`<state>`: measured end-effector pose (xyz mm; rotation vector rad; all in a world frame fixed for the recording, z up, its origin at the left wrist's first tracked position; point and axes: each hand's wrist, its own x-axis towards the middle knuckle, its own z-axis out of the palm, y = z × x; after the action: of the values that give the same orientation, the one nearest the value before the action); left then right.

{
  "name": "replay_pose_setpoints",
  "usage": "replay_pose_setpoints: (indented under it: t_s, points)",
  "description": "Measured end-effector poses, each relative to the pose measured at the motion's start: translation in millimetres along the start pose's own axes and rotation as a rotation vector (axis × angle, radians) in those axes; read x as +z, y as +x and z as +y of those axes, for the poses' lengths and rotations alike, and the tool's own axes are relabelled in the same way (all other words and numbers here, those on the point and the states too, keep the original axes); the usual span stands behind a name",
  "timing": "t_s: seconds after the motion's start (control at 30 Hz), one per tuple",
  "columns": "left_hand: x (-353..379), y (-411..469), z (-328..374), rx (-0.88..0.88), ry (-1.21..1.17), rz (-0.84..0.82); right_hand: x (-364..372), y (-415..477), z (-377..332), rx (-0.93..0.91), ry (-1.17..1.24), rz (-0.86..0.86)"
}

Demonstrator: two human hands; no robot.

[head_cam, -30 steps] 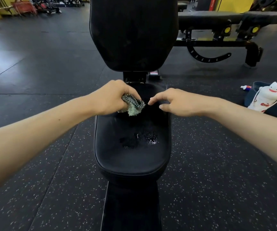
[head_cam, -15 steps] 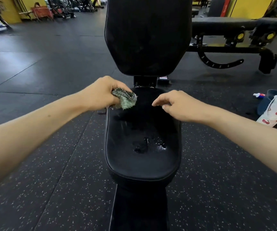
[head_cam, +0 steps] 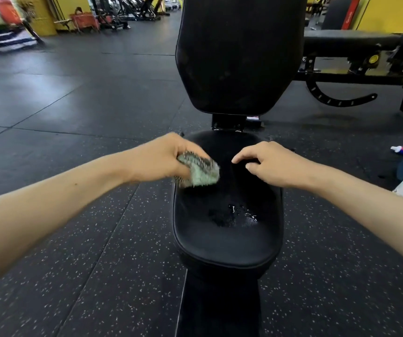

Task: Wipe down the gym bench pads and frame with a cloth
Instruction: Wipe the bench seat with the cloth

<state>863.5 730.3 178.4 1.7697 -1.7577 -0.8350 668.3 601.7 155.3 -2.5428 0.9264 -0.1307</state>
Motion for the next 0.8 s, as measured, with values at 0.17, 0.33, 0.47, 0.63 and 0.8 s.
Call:
replay_pose_setpoints:
  t_s: [0.17, 0.33, 0.47, 0.63, 0.8]
  points:
    - [-2.3, 15.6, -25.2, -0.1, 0.153, 0.288, -0.7, 0.8, -2.6, 0.002, -0.047, -0.018]
    - [13.9, 10.0, -20.9, -0.074, 0.222, 0.281, -1.3, -0.5, -0.6, 0.009, -0.023, -0.017]
    - [12.1, -2.1, -9.0, -0.092, 0.146, 0.082, -1.6, 1.8, -1.0, 0.016, 0.0, -0.015]
    - [9.1, -3.1, -8.2, -0.072, 0.236, 0.336, 0.2, 6.9, 0.8, 0.02, 0.014, 0.011]
    - [41.4, -11.0, -2.4, -0.214, 0.416, 0.501, 1.4, 6.5, 2.9, 0.019, 0.013, 0.023]
